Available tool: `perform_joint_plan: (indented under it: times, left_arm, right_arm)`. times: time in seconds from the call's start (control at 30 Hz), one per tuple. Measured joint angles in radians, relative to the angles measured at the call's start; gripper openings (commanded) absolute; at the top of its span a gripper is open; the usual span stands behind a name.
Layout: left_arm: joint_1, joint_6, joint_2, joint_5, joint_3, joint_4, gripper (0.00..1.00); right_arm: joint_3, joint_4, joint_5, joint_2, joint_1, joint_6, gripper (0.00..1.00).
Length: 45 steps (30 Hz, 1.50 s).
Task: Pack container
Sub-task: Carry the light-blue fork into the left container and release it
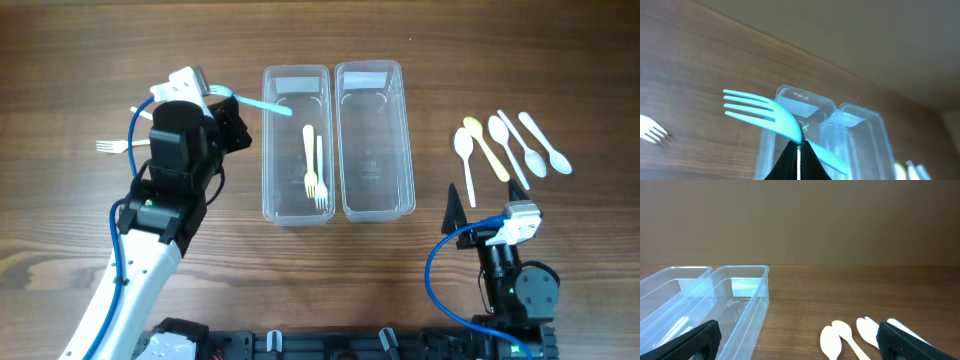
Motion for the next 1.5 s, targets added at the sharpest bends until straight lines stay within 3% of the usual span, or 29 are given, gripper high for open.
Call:
perform_joint_plan:
  times: [0.3,0.57,1.0,1.5]
  left_arm:
    - [0.0,0.301,0.023,0.081,0.0,0.004,0.04]
    - [0.0,0.493,0.086,0.195,0.0,0.006,0.04]
    - [0.0,0.695,0.187,0.324,0.0,0.008,0.04]
    - [0.0,0.788,0.289,0.374,0.0,0.034,0.04]
  right_arm:
    - [0.0,0.0,0.0,0.0,0.0,0.0,1.0]
    - [0.0,0.0,0.0,0.0,0.0,0.0,1.0]
    - [0.0,0.0,0.0,0.0,0.0,0.0,1.0]
    - [0.0,0.0,0.0,0.0,0.0,0.0,1.0]
